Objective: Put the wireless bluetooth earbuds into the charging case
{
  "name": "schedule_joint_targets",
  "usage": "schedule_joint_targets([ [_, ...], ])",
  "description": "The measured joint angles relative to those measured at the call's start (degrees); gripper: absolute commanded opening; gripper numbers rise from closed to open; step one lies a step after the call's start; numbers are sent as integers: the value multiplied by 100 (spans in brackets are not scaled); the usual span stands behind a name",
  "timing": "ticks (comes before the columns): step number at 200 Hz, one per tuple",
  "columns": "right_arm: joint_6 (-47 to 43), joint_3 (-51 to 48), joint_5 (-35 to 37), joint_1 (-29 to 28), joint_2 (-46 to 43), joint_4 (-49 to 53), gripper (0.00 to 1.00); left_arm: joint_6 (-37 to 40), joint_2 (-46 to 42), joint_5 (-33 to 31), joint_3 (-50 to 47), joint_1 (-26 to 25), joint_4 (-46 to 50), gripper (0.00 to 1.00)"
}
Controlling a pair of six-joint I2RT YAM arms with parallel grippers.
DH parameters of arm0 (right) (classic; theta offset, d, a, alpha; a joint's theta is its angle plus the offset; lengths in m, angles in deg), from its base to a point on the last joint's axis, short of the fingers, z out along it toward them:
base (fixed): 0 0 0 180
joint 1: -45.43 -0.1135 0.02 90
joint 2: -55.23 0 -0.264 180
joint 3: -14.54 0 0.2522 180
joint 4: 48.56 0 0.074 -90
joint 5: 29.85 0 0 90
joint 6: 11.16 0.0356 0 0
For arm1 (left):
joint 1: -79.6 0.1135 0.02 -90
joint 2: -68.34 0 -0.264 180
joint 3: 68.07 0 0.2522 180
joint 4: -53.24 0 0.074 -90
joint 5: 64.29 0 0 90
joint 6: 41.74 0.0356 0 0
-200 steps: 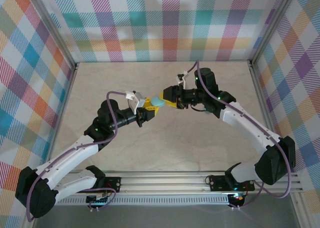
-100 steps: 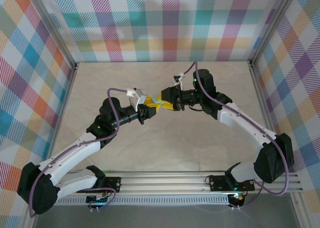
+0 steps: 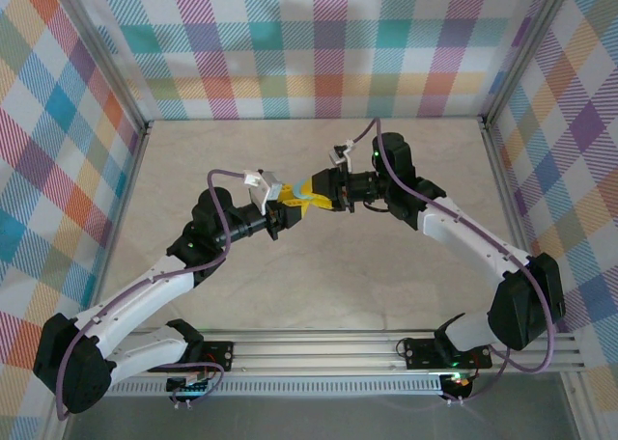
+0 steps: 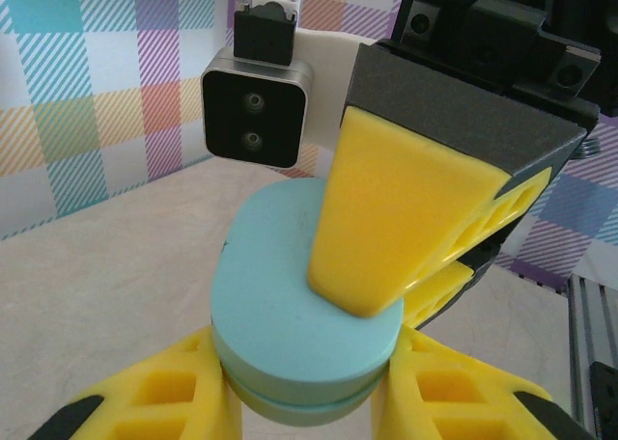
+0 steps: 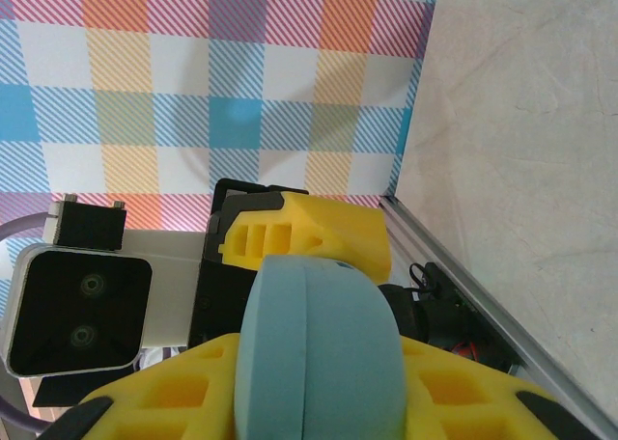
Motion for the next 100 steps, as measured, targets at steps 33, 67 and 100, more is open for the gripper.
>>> schedule_joint_targets([
  [33,-7,0,105,-28,0,17,29,44,-101,-42,2,-2,190,100],
  [67,-136,0,289,-26,15,168,29,146,-407,-175,2,0,584,100],
  [100,-374,59,455,-20,164,501,29,214,-848,-428,-42,0,887,100],
])
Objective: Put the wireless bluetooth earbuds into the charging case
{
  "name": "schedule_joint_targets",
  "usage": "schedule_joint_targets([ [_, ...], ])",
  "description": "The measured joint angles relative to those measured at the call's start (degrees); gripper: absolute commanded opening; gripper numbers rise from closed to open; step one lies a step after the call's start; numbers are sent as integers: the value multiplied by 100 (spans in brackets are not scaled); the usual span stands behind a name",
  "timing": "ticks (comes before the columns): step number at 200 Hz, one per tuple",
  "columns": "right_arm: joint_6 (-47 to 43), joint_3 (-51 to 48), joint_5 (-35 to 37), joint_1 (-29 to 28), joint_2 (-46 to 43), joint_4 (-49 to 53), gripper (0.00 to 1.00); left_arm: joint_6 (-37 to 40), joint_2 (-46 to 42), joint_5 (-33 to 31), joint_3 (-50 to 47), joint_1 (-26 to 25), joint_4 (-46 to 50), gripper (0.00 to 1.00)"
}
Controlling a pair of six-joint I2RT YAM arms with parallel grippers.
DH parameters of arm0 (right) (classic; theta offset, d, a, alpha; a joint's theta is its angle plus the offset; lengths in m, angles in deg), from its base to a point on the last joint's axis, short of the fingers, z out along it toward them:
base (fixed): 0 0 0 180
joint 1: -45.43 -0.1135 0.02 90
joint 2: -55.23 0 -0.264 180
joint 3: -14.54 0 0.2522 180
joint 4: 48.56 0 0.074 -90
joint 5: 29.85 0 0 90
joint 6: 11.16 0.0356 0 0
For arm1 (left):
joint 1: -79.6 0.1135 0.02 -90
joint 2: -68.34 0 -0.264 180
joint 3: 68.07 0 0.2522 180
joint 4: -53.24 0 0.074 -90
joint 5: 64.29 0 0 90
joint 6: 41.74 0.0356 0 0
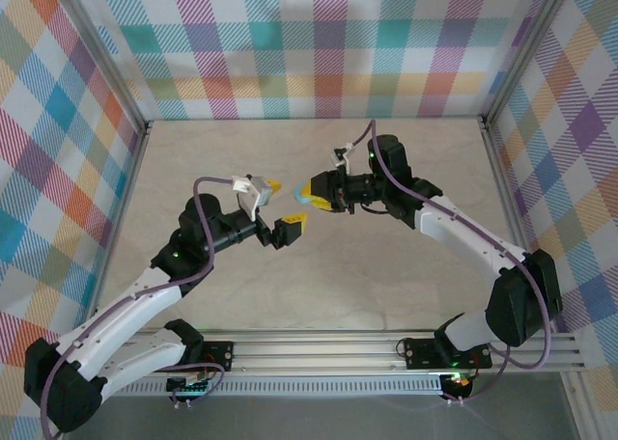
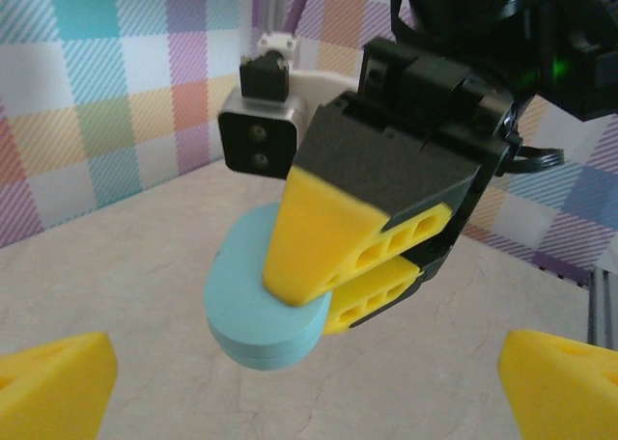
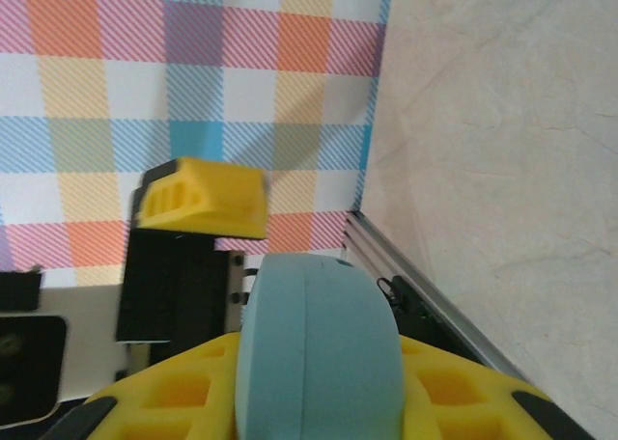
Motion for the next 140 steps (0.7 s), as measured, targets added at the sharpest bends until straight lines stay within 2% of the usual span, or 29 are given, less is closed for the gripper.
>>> schedule_joint_targets([
  [56,-1008,638,223,83,752,940,29,-127,-656,-758,-136,0,767,100],
  [96,-1676,1346,280,114,2050,1495,29,-426,-1001,-1362,-225,0,1335,100],
  [140,-2269,2457,341,151,3652,2118,29,-839,-929,-1980,-323,59,1882,100],
])
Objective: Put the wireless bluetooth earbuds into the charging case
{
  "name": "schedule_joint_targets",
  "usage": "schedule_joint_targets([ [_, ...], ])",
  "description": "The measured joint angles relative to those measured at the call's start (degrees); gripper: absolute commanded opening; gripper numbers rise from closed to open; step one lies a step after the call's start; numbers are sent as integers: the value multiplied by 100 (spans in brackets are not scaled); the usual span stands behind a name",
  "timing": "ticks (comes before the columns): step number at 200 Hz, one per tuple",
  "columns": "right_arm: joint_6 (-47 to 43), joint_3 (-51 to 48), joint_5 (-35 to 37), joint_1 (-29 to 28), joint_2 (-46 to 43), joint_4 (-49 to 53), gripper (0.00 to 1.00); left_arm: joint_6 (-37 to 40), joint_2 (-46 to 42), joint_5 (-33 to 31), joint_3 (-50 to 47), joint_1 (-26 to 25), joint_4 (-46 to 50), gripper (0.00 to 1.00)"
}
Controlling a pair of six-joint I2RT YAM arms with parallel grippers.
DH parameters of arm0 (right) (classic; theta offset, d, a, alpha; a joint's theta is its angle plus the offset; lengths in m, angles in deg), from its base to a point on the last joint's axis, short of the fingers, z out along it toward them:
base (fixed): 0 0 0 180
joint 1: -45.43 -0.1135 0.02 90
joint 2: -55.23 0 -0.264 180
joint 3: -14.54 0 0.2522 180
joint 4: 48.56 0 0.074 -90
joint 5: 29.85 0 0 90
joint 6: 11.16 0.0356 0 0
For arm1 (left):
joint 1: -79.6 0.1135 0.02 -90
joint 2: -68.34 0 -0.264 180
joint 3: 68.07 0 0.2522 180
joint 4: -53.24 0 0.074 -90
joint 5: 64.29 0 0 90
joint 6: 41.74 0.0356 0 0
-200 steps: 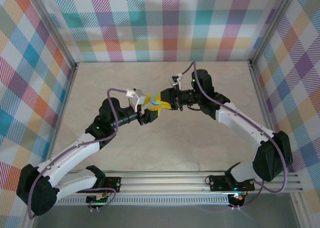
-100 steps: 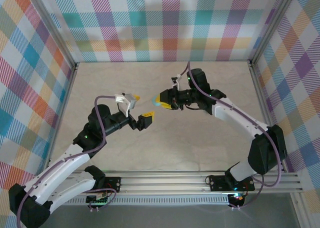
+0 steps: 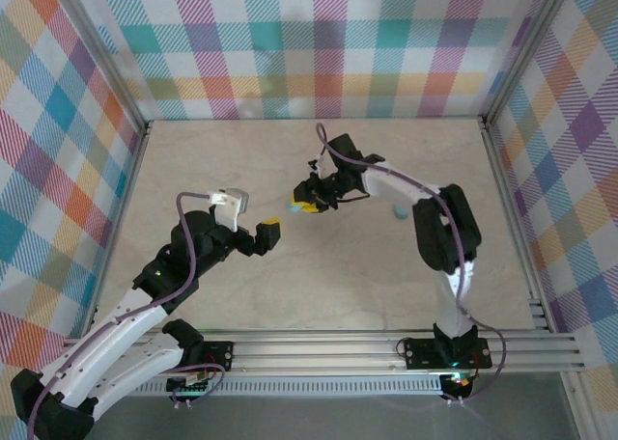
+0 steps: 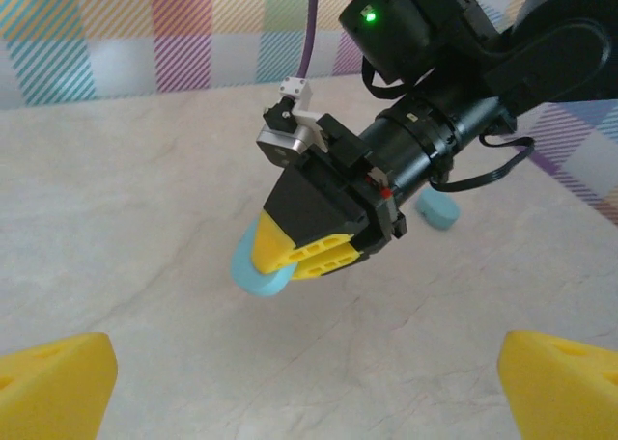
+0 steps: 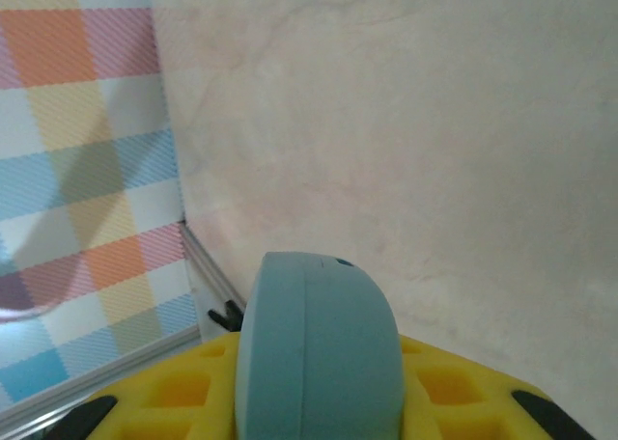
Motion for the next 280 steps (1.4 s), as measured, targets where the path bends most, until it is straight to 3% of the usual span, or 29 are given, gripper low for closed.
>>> schedule_joint_targets([
  [71,-680,1504,490,179,1589,1088,32,-68,-168,-227,-66,98,671,100],
  [115,-1102,2433,973,310,2011,1919,33,-175,-909,-348,-236,101,1019,100],
  [131,-1222,2710,1095,343,2122,2201,37,-260,-1204,-398,-413,101,1071,100],
  [180,-1484,3042,1440,369,2194,2817,47,-407,-1408,-420,-643,101,1117,100],
  [251,-1692,3292,2022,369,2098,3324,46,-334,-1102,-542,-503,103,1228,100],
  [280,-1808,2994,2490,376,1517,3353,43,-295,-697,-699,-284,177,1257,100],
])
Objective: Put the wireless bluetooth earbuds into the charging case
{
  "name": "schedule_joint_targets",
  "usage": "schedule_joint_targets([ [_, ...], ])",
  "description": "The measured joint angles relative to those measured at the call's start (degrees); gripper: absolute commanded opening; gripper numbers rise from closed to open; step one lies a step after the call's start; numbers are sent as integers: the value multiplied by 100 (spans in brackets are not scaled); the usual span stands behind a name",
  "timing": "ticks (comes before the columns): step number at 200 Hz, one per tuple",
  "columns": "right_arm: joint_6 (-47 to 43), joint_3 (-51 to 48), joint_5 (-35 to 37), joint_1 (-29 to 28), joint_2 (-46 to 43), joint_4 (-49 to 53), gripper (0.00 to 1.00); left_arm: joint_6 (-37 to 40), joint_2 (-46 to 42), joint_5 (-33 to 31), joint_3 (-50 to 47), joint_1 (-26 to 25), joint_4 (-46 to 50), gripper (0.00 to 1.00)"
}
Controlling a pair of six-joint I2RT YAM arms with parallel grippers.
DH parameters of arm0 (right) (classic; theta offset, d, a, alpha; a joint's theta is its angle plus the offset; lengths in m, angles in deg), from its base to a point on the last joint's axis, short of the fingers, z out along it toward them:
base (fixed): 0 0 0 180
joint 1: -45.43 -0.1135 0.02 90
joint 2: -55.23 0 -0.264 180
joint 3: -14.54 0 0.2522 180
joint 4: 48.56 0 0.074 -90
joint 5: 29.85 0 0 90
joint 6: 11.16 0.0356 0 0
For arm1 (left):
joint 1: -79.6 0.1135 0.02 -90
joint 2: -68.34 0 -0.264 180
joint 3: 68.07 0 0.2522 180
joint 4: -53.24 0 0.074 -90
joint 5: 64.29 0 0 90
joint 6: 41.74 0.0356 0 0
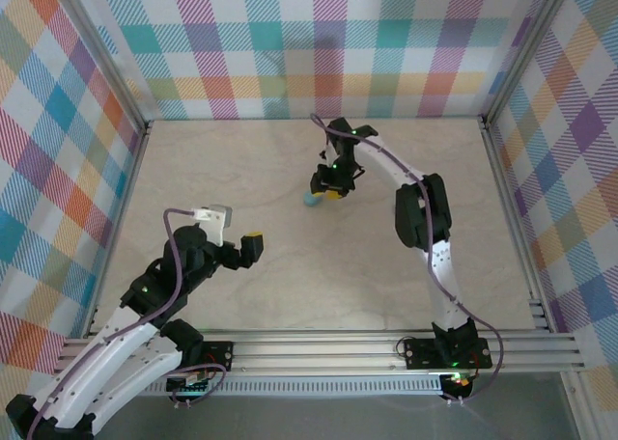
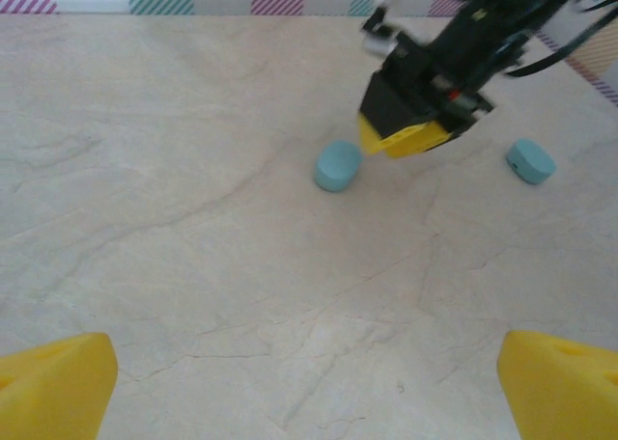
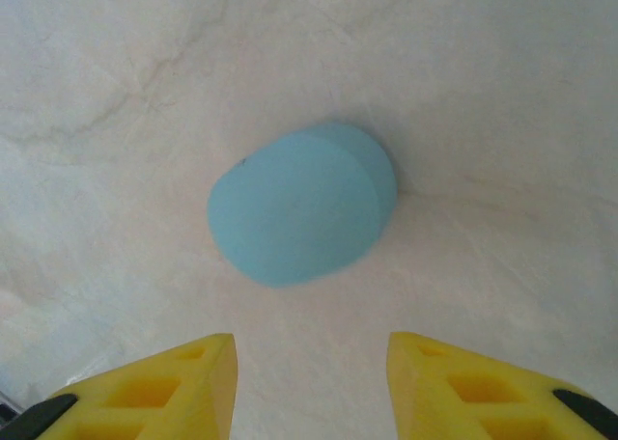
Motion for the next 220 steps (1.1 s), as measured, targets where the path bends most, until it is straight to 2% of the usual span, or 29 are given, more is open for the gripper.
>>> schedule_joint_targets([
  [47,-190,-1585,861,24,-2057,-791,48,26,1032,42,420,291,-52,100],
  [88,-415,-3152,1705,37,-3626,-1886,59,92,1659,238,573,647,-503,100],
  [109,-568,-3995,2135,37,-4264,-2437,71,181,1908,339,608,844,-857,100],
  [129,-664,-4800,2562,39,-4881,-2979,100,264,2153,385,629,1058,-1222,100],
  [176,-1019,-6487,3762,142,-6271,-4365,100,785,2702,481,627,1447,-2015,100],
  [220,-1095,-7272,4828,409,-6502,-5082,100,940,3294,131,208,1899,-3069,100],
])
